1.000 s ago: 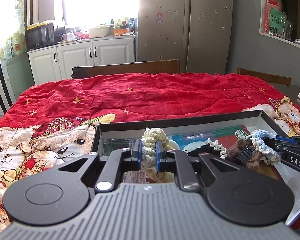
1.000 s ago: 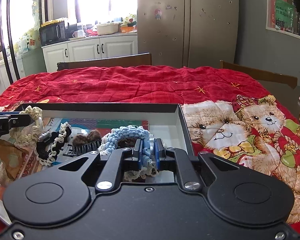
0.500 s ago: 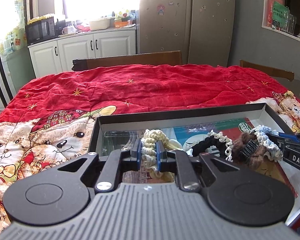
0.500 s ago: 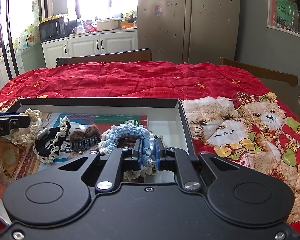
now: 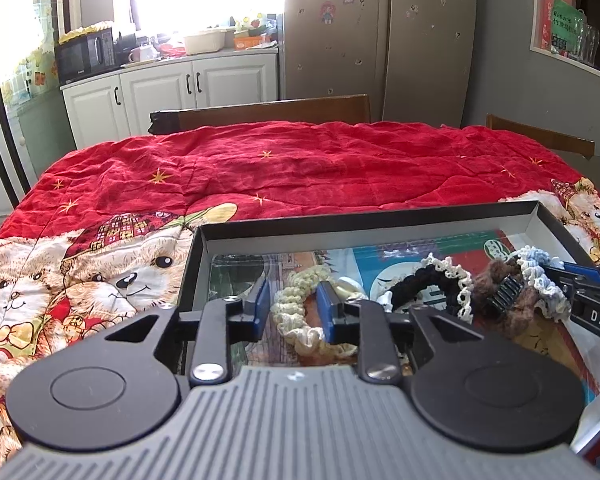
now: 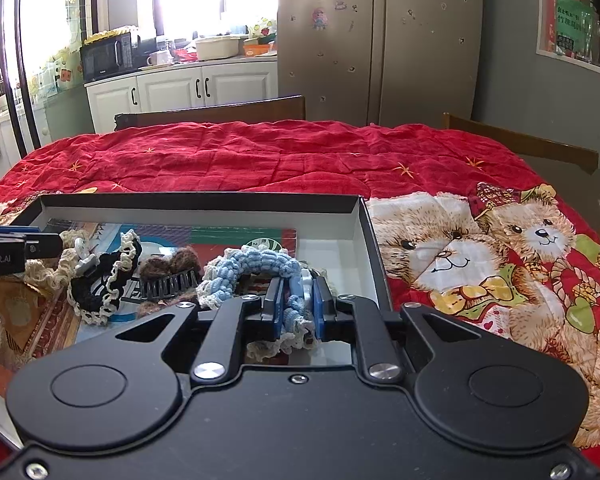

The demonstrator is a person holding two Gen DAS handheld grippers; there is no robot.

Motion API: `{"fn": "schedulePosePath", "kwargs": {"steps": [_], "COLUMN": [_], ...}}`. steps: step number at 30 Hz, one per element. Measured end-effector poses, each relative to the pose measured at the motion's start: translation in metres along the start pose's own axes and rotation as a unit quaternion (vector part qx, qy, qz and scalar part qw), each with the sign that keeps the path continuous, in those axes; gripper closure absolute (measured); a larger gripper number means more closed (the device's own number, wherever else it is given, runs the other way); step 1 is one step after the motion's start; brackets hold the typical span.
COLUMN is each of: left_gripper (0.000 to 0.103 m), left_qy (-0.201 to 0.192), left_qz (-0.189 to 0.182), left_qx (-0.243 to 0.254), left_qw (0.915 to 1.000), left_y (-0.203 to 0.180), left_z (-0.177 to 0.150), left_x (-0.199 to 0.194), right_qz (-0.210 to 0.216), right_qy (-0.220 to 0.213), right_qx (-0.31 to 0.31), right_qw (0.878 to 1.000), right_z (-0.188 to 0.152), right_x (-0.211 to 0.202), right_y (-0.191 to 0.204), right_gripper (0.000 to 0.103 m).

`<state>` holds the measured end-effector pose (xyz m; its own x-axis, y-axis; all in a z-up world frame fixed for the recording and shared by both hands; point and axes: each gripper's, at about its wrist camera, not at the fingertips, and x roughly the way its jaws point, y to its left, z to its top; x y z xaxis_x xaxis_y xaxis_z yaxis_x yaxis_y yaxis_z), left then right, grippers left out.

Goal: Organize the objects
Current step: 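Lower both held scrunchies down into the black box, then open both grippers to release the scrunchies inside the box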

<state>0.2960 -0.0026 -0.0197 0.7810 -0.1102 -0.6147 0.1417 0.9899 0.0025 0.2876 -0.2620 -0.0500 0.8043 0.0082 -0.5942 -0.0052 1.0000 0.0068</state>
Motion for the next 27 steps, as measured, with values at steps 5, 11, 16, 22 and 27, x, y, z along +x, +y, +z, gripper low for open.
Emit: {"fn": "schedulePosePath", "kwargs": {"steps": [5,11,16,22,27], "left_gripper": [0.049,0.039,0.036,0.033,0.031], "left_qy": [-0.003,-0.011,-0.016,-0.022,-0.026], "left_qz": [0.002,0.003,0.008,0.010,0.008], "left_qx": [-0.002,-0.011,-0.015,-0.016,-0.019], "left_qw": [1.0000,0.9999,0.9997,0.9996,0.9995], "left_y": [0.0006,0.0024,0.0033,0.0037,0.0046], "left_z": [0.0003,0.0004,0.0006,0.0009,0.0009], "left_x": [-0.0012,-0.0031,-0.0047,-0.0057,-0.0069], "right_qz": [0.002,0.006,0.010,0.004,0.004], "right_qy": [0.000,-0.003,-0.008,-0.020,-0.029], "right_qx": [0.005,0.013,0.021,0.025,0.023], "right_qw": [1.000,1.000,1.000,0.999,0.999], "right_z": [-0.0002,-0.0011,-0.0021,-0.0023,-0.0027], "right_x": [-0.0003,-0.0017,-0.0029,-0.0055,-0.0083], "right_y": [-0.0016,-0.0039,-0.0060,-0.0067,-0.0064], "right_gripper": [0.087,0.086,0.083,0.073,0.071]}}
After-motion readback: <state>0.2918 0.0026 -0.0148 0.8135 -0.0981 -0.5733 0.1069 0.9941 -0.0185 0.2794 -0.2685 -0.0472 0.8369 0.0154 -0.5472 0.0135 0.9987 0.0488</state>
